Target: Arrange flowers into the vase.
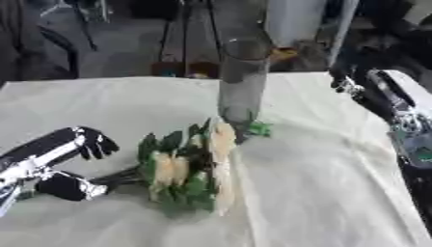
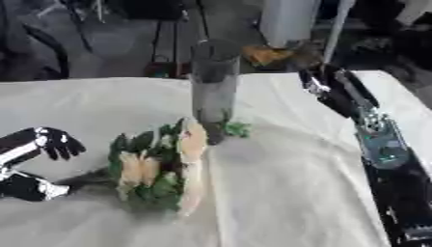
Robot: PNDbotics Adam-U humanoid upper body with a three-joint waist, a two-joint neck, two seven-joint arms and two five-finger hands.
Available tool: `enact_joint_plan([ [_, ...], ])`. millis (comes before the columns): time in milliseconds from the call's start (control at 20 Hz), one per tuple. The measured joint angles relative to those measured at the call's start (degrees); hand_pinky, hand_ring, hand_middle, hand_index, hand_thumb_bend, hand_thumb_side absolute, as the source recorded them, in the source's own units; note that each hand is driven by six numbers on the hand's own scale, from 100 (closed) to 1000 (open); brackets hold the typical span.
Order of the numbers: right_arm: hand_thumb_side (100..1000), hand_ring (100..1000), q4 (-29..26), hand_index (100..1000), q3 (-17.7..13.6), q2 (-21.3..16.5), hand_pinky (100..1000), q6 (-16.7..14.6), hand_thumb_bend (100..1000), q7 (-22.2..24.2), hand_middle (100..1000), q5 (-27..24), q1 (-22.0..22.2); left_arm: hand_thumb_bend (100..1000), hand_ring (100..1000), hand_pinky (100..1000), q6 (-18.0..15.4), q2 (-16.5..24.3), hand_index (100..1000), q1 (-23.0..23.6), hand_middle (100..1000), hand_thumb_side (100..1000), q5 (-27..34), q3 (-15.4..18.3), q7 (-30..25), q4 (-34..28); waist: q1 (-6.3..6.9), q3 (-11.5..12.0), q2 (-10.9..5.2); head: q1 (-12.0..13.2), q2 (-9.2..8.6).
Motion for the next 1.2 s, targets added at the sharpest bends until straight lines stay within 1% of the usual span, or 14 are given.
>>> enact_joint_plan([
  [400,782,642,0.00,729,0.00,0.00,632,0.00,359,0.01,536,0.02,0.00,448,652,641,-0.17,-0.64,775,-0.38,630,272,-0.52,-0.64,-0.19,1.22,0.02,-0.20,0.00,0.03,-0.19],
  [600,781,643,0.00,729,0.00,0.00,632,0.02,361,0.03,535,0.02,0.00,463,654,641,-0.33,-1.01,776,-0.56,631,267,-1.13,-1.15,-0.37,1.78,0.08,-0.23,0.00,0.03,-0.23],
  [850,780,643,0.00,729,0.00,0.00,632,0.04,361,0.05,535,0.02,0.01,477,657,642,-0.23,-3.04,774,-0.99,633,248,-3.93,-2.15,-0.44,5.20,0.16,-0.47,0.00,0.04,-0.24],
  [1200,780,643,0.00,729,0.00,0.00,632,0.03,362,0.07,535,0.02,0.05,489,661,643,-0.67,-5.86,775,-2.61,636,241,-9.26,-2.59,1.76,10.19,0.11,-0.49,0.00,0.06,-0.24],
])
